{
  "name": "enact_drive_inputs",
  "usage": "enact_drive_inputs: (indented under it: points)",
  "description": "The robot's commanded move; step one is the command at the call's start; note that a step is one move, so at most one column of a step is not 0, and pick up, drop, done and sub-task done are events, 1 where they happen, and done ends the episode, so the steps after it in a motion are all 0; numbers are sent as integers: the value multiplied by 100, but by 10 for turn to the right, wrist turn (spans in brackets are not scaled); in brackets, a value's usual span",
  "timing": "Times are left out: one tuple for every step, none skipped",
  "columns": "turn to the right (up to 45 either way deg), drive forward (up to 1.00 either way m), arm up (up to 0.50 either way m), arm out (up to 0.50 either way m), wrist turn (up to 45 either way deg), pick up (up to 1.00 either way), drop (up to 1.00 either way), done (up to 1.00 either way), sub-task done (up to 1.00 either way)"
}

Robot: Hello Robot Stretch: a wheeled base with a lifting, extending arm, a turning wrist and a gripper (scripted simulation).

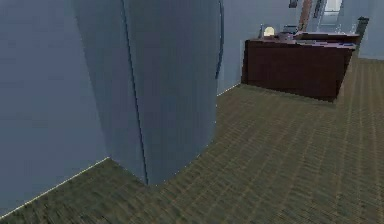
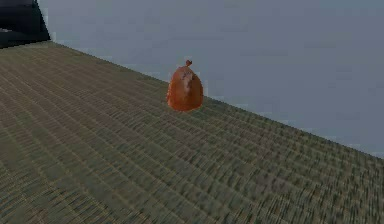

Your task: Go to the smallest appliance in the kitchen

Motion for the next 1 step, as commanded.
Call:
enact_drive_inputs:
  points:
    - [-60, 0, 0, 0, 0, 0, 0, 0, 0]
